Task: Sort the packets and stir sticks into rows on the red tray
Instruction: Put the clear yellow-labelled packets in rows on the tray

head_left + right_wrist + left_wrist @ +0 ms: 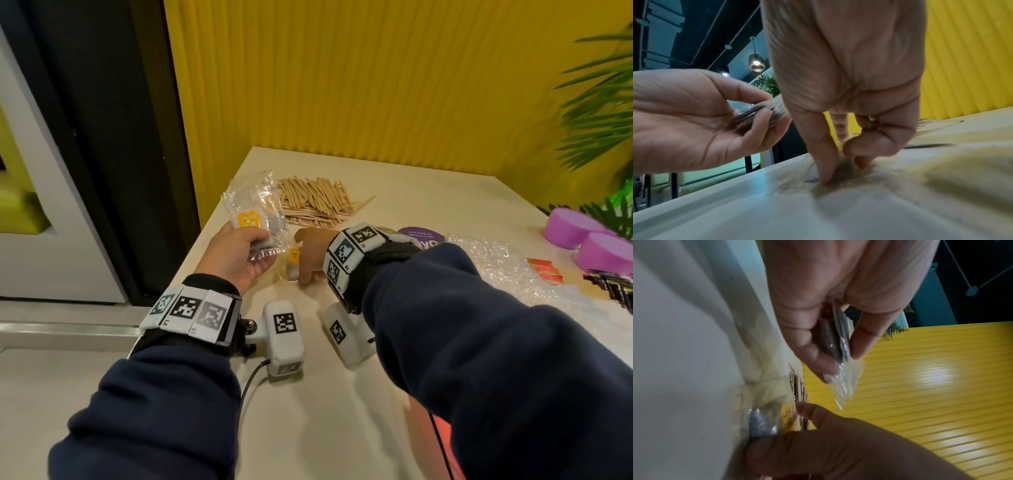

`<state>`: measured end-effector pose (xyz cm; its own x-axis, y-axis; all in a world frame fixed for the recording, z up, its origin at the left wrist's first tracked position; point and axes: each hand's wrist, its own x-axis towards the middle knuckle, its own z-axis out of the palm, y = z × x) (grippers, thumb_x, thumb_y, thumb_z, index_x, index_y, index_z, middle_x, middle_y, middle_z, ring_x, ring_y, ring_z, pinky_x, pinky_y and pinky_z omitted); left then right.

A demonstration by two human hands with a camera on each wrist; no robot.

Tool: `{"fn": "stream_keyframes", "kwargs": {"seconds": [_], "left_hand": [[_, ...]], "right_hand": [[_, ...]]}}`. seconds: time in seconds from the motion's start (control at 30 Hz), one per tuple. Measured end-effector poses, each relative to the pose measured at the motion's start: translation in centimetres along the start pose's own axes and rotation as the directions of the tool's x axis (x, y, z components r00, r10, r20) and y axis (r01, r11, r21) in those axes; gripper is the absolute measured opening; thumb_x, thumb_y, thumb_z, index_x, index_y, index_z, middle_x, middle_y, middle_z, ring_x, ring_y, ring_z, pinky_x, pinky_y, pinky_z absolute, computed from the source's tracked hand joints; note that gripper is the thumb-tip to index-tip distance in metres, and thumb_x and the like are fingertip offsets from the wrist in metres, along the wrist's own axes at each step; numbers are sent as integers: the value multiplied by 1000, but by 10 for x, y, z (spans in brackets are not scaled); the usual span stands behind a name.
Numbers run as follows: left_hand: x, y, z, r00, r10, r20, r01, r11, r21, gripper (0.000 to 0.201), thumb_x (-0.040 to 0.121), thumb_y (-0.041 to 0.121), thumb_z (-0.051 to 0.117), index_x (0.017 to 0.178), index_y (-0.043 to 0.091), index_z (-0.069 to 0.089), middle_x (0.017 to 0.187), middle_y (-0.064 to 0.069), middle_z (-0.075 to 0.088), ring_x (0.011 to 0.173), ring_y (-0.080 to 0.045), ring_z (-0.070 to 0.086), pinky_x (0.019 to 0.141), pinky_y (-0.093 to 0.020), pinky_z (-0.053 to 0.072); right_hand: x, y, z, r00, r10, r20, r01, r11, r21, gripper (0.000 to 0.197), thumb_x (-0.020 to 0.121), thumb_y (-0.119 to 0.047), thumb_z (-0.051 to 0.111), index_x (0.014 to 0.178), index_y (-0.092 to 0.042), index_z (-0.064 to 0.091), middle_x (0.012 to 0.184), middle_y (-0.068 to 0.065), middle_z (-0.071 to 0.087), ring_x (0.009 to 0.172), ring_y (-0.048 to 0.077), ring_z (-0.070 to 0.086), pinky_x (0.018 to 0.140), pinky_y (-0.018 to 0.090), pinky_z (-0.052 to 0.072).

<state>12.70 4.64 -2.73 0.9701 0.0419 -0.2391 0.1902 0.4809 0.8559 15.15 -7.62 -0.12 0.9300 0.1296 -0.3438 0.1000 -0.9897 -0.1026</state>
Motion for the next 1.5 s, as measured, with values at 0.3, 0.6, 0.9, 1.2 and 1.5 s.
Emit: {"fn": "stream_keyframes", "kwargs": {"seconds": [0.3,0.6,0.9,1.2,1.5], "left_hand": [[0,-1,1,998,-66,-15,66,997,25,22,88,-4,48,107,8,44,85,-11,53,65,-17,53,44,-17,49],[0,0,1,993,-114,-39,115,993,34,18,88,-5,47,100,8,44,79,-10,52,60,-15,53,44,-17,47],[-2,-1,1,983,-182,-6,181,970,161,8,90,10,50,86,14,57,95,-7,61,84,-17,54,69,-25,45],[-6,4,2,996,-91,-1,91,996,3,7,91,2,50,94,5,55,92,-12,61,77,-19,59,61,-26,54],[-8,3,2,999,-26,21,26,1000,-14,20,89,-1,51,100,15,53,99,-11,63,80,-19,62,52,-24,54]], "right_hand": [[4,1,7,994,-107,-6,107,994,12,18,83,-16,67,93,-11,53,91,4,58,74,14,49,56,12,41],[-4,7,-5,998,-17,-62,53,764,643,70,82,8,59,142,-8,28,94,15,58,73,20,56,64,28,50],[-2,15,-3,981,-45,-191,191,431,882,59,80,8,61,134,-8,43,77,6,62,69,17,61,65,25,50],[-2,33,-19,979,112,-172,28,756,654,30,93,-10,50,122,-5,57,96,2,61,85,15,49,72,25,47],[-8,44,-27,992,123,37,-120,990,-75,36,94,-18,52,128,-8,54,133,8,52,115,21,53,77,26,46]]}}
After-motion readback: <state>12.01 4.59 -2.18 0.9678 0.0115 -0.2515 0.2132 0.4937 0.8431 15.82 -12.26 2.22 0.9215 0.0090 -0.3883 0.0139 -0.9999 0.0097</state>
